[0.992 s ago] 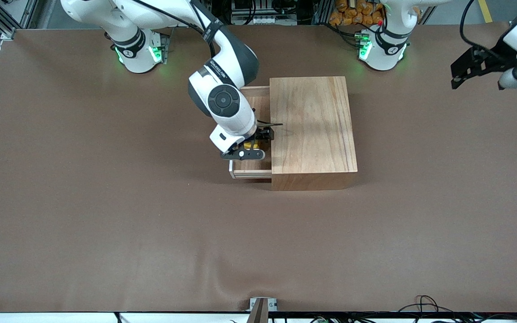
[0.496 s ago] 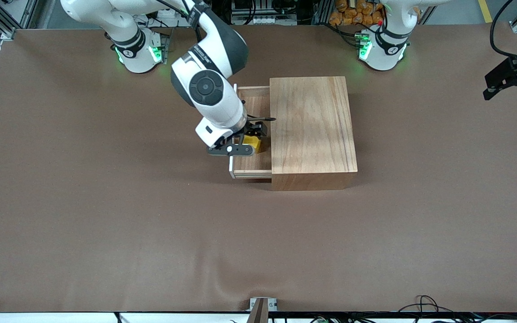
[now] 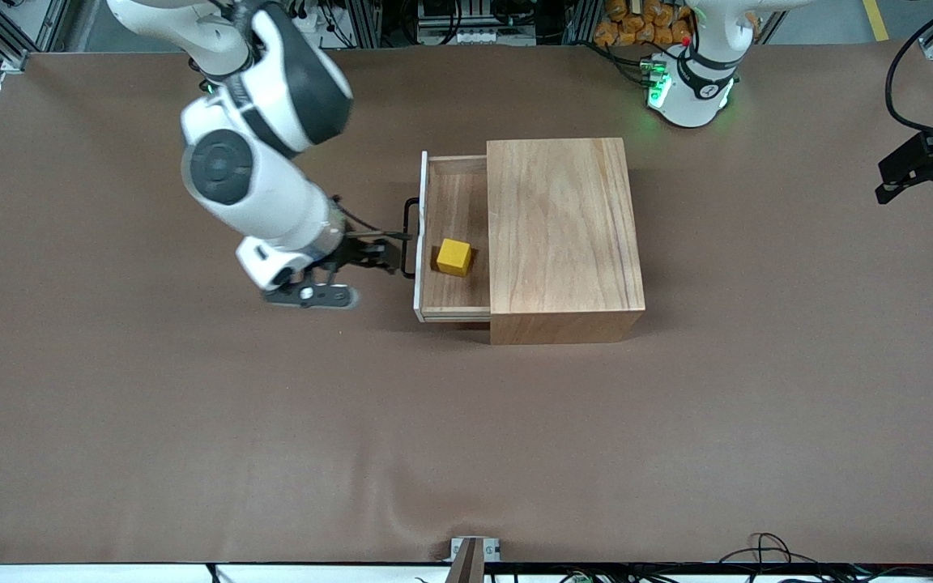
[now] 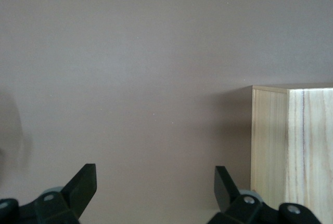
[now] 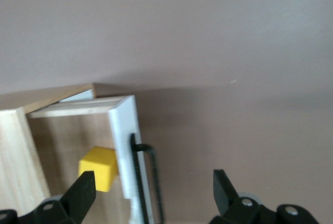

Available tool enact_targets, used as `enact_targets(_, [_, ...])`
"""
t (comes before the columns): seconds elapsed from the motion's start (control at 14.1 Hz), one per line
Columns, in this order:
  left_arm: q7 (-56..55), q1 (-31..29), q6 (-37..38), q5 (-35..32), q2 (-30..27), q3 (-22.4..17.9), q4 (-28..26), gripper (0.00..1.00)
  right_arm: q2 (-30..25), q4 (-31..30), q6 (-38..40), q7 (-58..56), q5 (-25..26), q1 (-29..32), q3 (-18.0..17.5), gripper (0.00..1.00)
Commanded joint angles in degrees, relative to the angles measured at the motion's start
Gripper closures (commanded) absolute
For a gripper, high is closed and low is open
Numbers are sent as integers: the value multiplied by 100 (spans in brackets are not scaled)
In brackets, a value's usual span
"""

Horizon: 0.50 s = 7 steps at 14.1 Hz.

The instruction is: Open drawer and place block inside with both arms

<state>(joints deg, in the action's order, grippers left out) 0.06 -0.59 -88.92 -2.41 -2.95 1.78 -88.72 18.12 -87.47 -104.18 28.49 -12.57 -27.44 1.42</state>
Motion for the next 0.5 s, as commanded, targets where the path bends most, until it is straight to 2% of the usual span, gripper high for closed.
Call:
enact_targets(0.0, [-146,-3,6,57,-171,24,-128,0,-729,-367,527,-736,96,685,-107,0])
enact_targets(0.21, [-67,-11,15,74,-171,33,-119,0,-1116,-376,1284,-1992,411,1555,-116,0])
enact_targets(0.42, [-85,-11,15,83,-153,25,-119,0,-1564,-367,1681,-2322,702,2031,-116,0])
